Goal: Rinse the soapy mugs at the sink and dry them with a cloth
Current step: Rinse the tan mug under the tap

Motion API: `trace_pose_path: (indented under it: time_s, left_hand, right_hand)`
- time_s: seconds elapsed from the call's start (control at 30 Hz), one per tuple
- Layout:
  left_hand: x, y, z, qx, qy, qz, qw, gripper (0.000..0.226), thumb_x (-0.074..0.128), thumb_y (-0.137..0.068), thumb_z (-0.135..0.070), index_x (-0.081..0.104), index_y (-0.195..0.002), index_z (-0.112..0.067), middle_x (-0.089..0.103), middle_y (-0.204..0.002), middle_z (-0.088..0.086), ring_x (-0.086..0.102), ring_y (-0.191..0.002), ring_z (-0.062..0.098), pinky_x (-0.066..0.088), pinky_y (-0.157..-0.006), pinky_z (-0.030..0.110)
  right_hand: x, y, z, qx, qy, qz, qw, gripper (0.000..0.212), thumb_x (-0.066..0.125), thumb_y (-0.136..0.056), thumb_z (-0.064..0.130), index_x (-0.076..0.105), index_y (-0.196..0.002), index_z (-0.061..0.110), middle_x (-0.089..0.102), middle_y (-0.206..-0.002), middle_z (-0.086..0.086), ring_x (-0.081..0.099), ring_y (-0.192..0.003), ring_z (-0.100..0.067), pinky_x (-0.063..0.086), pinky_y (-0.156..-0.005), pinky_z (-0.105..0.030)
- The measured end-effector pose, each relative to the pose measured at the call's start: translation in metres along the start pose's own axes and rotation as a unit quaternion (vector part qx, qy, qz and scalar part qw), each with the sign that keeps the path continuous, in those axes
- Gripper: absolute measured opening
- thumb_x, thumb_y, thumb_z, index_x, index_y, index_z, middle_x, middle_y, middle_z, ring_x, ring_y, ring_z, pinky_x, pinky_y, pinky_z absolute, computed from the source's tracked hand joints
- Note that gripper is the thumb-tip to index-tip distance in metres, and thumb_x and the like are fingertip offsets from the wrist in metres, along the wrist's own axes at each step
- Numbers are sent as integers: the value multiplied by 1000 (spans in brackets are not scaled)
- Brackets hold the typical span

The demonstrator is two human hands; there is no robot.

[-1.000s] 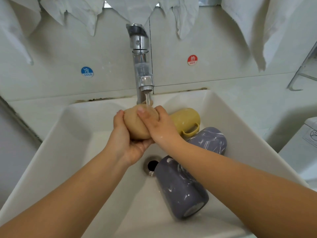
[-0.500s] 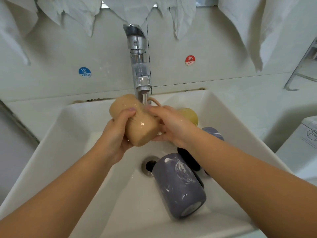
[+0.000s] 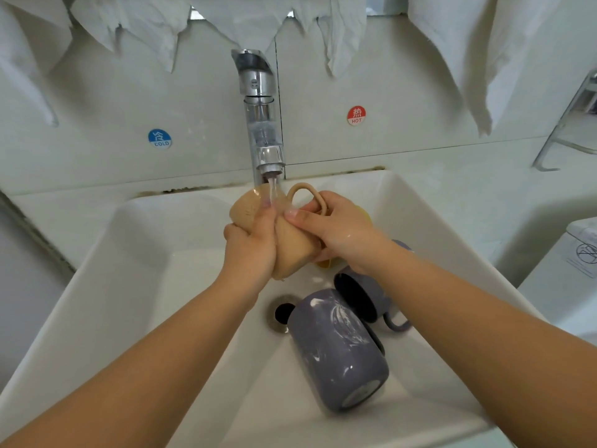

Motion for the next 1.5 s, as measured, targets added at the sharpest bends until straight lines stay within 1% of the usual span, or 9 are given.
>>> trace_pose_path:
  time_s: [0.27,0.4,0.5,0.67,0.87,1.0,1.17,1.33,1.5]
  left_hand:
    - [1,7,0,80,21,74,994,82,70,-80,-42,23,-143,-19,54,-118,-9,60,-102,9,56,-85,38]
    - [9,6,-2,47,20,12,999,61,51,-96,-44,26,-143,-15,53,-125,4,58,-92,10,52,-73,33]
    - [8,4,-2,21,39,-11,999,57,43,-98,-48,31,-142,-14,58,-111,2,58,-87,12,51,-70,32]
    - [5,3,0,64,-9,28,997,42,36,-102,-36,30,-138,-15,53,-101,-4,53,-83,6,44,-62,26]
    - [0,1,1,64,9,57,996,36,29,-104,-39,32,-137,-23,55,-110,-1,56,-91,8,52,-85,37]
    - [0,1,3,86,6,59,995,20,26,-106,-36,27,-124,-29,52,-107,-6,53,-86,-2,48,-54,11]
    - [1,2,4,123,-2,72,990,34,26,-106,-34,24,-139,-26,49,-122,-4,53,-90,-3,47,-59,6]
    - [-13,-10,4,90,40,49,994,33,29,-106,-34,34,-137,-27,55,-123,0,57,-96,6,48,-83,28]
    - [-5,-3,8,144,-6,77,986,26,27,-106,-30,27,-133,-28,53,-116,-13,55,-98,-6,47,-68,4]
  right_hand:
    - [-5,-2,2,-3,-11,-6,1000,29,75,-81,32,53,-88,15,63,-92,-11,66,-96,-37,56,-73,-59]
    - [-4,2,5,-27,22,-2,999,33,75,-80,35,52,-88,13,61,-88,-8,66,-87,-32,57,-72,-56]
    - [-2,5,8,-35,69,3,997,34,75,-80,36,52,-90,13,58,-84,0,61,-78,-18,58,-71,-44]
    - [-7,5,6,22,53,20,998,38,75,-79,38,53,-104,21,58,-95,5,61,-84,-12,59,-68,-36]
    - [-4,4,8,-23,103,-48,993,49,77,-74,46,52,-110,24,56,-97,10,56,-83,-7,45,-61,-22]
    - [7,5,4,-35,103,-91,990,46,75,-72,56,49,-88,21,53,-81,9,55,-74,-10,46,-65,-26]
    - [14,6,4,-43,97,-143,984,51,72,-74,59,43,-88,19,46,-76,8,47,-65,-9,39,-59,-26]
    - [18,10,4,-9,25,23,999,60,78,-75,41,40,-116,20,53,-95,4,58,-85,-12,47,-62,-22]
    - [22,3,1,11,-13,-117,993,59,79,-69,53,44,-99,16,53,-90,4,56,-79,-11,44,-62,-26]
Point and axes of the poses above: each hand's wrist, its own y-axis away from the middle knuckle, its own x-axis out of the palm, z = x × y, the point moved 3 cm from there along -y, towards the middle knuckle
